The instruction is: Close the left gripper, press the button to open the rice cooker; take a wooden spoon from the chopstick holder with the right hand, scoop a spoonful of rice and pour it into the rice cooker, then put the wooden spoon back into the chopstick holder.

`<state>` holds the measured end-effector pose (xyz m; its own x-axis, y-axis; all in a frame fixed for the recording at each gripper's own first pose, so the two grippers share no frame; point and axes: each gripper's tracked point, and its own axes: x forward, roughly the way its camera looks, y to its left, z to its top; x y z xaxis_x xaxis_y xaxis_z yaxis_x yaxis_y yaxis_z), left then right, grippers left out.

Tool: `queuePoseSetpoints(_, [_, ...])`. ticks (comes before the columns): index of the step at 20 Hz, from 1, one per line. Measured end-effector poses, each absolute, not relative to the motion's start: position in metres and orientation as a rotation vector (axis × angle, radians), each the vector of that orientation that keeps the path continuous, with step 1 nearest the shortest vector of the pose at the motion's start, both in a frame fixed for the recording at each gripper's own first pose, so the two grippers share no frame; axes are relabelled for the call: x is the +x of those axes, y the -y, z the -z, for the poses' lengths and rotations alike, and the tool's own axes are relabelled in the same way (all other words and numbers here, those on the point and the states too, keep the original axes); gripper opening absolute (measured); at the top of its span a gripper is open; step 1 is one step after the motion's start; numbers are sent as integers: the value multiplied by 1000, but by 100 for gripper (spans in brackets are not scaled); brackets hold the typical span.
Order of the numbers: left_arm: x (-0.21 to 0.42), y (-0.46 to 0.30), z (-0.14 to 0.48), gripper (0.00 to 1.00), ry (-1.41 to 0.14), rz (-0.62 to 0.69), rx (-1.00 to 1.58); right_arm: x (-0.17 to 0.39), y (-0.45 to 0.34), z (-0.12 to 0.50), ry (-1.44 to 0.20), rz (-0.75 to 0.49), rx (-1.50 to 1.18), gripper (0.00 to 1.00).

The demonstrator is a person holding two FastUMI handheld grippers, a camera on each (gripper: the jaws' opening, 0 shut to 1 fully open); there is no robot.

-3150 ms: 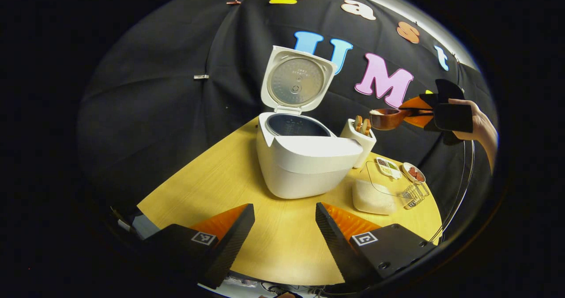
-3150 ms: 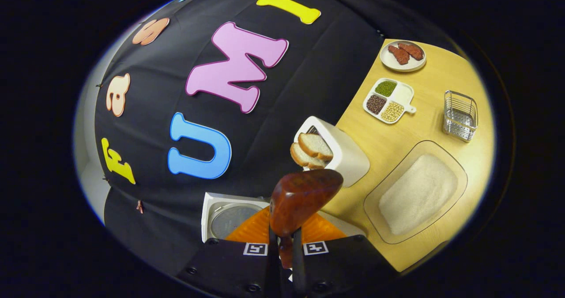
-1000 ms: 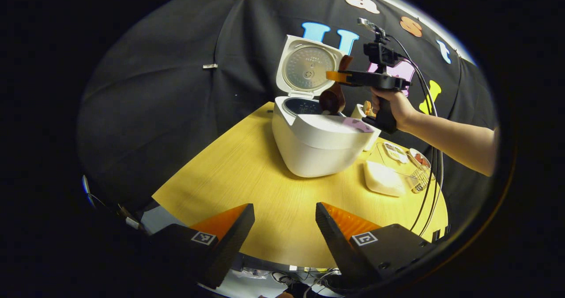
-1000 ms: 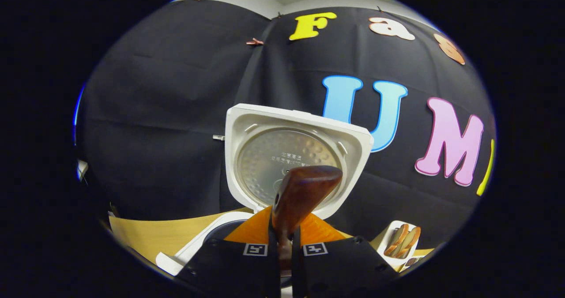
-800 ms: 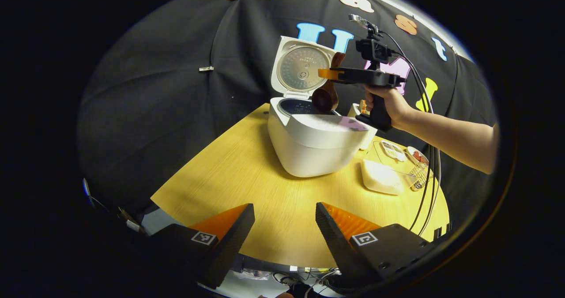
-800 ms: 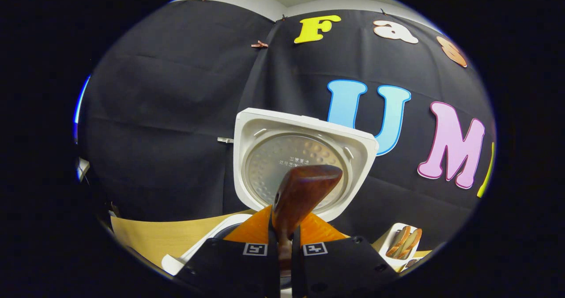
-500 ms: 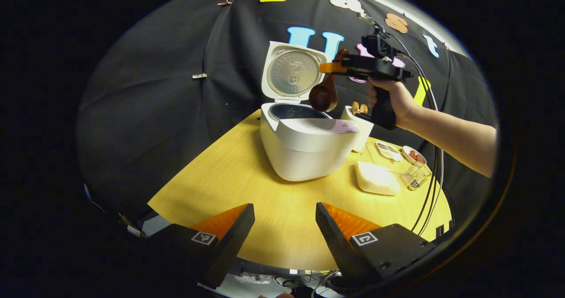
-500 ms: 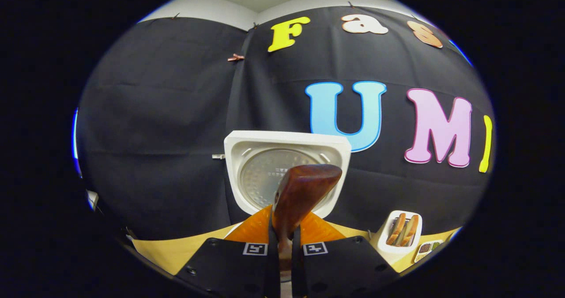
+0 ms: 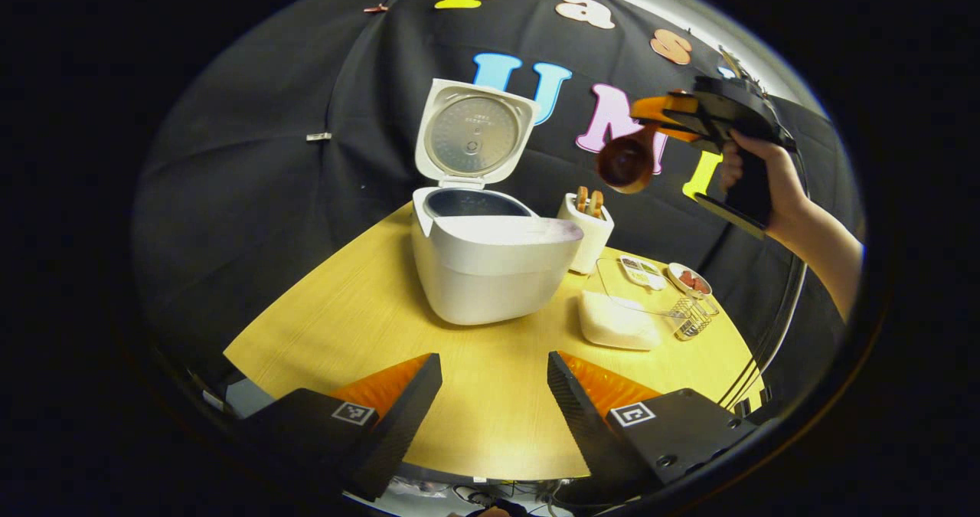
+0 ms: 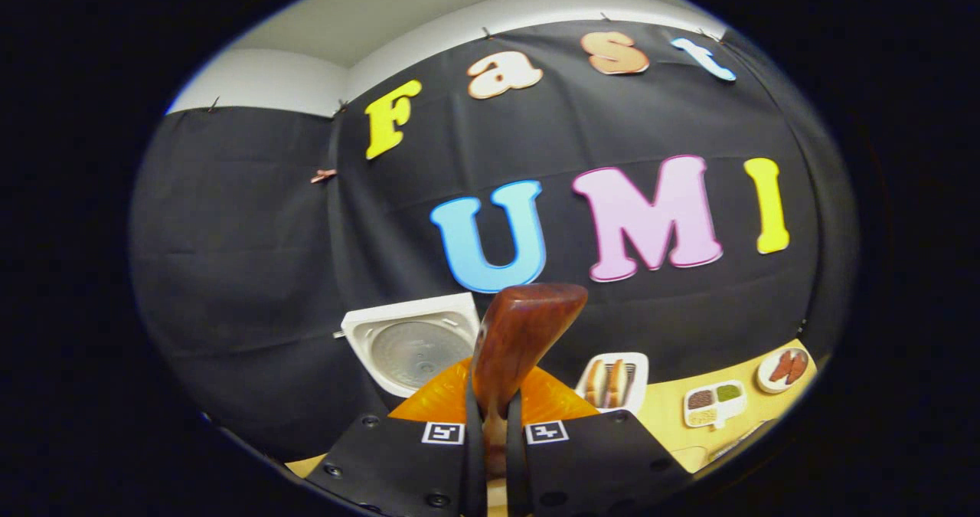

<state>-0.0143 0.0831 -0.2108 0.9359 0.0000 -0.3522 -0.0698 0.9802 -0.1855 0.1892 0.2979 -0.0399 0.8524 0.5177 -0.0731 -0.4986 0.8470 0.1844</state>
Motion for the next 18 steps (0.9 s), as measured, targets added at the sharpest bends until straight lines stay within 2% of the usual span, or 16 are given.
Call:
queuePoseSetpoints(5, [2,-58,199,96,-345,-2,-166,196,-147,40,-155,-341,159,14])
queuePoseSetpoints(10, [16,-17,187,96,-357,9,-134,206,-32,50,-179,-193,212,14])
queuePoseSetpoints(13, [25,12,175,96,-342,16,-120,219,16,71,-216,-137,257,14])
queuePoseSetpoints(18, [43,51,162,96,-343,-20,-85,241,57,129,-318,-118,298,14])
